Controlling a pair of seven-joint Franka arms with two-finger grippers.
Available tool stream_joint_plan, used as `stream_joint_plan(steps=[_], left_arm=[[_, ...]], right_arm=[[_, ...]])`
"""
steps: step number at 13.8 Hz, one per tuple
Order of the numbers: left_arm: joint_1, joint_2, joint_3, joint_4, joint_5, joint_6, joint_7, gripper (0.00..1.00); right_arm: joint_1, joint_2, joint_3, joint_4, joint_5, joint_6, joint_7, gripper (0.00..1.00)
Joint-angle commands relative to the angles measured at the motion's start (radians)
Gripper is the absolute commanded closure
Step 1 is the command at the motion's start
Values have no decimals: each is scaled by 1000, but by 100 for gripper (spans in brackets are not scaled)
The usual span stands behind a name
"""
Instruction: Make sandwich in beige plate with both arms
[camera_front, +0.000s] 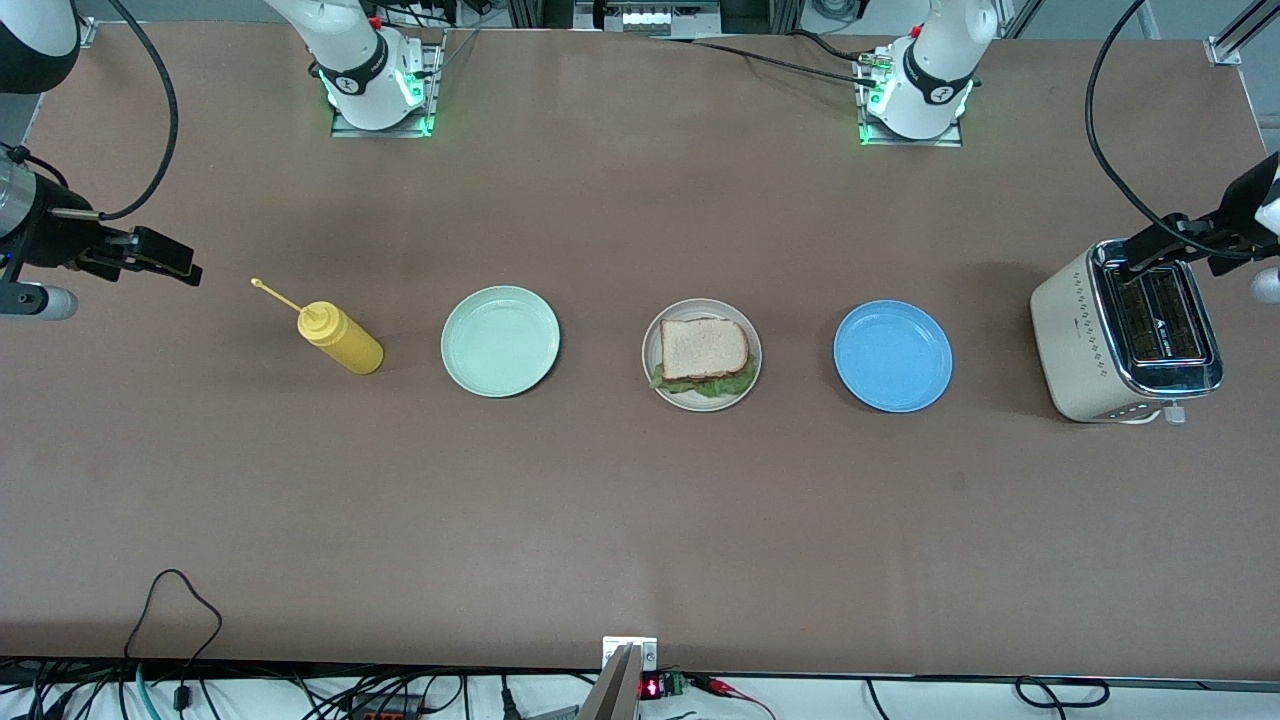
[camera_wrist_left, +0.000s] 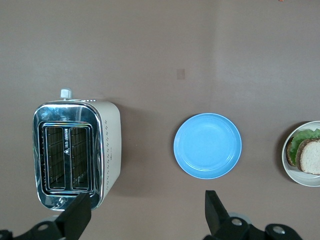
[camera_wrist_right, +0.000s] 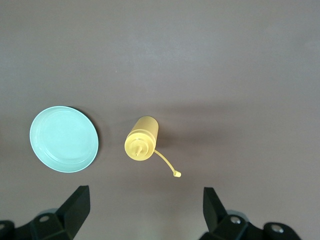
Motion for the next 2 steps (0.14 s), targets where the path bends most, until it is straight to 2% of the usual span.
stream_joint_plan(steps=[1,2], left_arm=[[6,-36,-2,-32,-10,0,30,0],[6,-36,-2,-34,-10,0,30,0]], right_arm=[[-1,-19,3,-14,-2,1,-3,0],[-1,-19,3,-14,-2,0,-3,0]])
